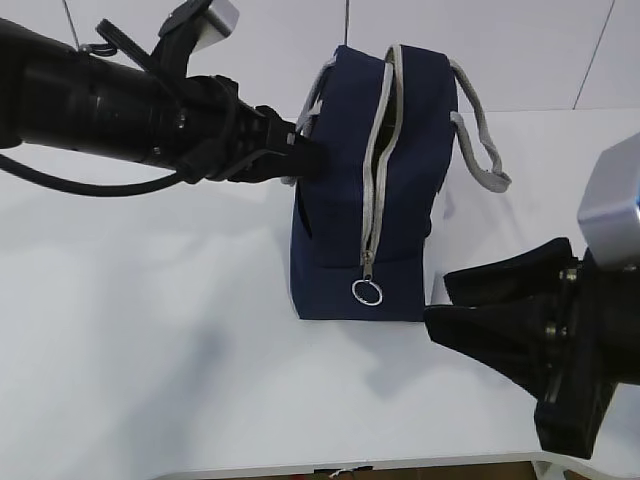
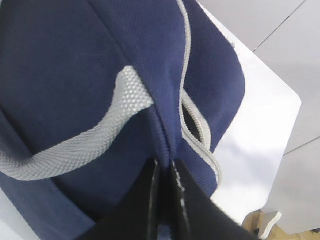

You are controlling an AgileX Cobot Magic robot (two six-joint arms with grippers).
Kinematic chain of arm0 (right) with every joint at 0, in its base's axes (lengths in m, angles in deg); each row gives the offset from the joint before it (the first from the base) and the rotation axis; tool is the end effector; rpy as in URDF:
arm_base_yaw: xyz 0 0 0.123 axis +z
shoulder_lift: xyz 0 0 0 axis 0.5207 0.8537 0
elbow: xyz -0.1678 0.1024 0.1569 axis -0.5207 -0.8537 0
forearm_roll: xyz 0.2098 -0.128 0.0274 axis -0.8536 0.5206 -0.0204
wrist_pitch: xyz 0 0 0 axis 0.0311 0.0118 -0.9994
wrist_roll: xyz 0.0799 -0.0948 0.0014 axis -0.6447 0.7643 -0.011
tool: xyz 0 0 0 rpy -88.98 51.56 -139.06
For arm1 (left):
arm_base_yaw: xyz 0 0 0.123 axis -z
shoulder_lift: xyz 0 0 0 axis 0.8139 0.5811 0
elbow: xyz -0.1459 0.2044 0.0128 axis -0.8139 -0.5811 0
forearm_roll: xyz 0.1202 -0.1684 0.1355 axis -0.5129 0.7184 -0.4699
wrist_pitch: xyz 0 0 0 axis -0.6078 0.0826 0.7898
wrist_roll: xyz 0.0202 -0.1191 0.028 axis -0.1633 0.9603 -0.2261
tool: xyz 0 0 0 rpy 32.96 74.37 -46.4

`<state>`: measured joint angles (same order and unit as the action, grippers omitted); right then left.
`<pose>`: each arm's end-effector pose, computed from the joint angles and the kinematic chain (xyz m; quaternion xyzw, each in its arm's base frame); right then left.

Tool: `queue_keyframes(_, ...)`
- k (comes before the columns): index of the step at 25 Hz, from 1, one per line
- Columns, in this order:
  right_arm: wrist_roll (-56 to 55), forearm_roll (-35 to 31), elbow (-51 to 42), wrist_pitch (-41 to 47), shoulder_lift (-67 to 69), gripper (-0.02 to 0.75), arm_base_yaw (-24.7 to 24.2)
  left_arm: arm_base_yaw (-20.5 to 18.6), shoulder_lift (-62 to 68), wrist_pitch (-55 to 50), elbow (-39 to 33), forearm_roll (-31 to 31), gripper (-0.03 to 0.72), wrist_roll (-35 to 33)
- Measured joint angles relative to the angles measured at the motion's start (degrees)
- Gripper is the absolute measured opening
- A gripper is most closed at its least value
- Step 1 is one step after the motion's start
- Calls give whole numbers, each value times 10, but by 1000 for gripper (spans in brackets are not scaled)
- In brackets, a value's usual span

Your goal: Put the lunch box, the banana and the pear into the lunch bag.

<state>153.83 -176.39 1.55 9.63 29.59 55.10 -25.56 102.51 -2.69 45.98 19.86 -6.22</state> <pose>0.1897 0.1472 0.2138 -0.4029 0.7380 0.2392 0.4855 0.3052 -0.2412 0.2103 0.2423 0.8198 -0.3840 0.3490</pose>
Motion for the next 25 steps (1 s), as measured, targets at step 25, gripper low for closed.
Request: queue_keyframes(25,333,-135,45,-31,218,315,0,0,2,-2,-1,39,-8,0)
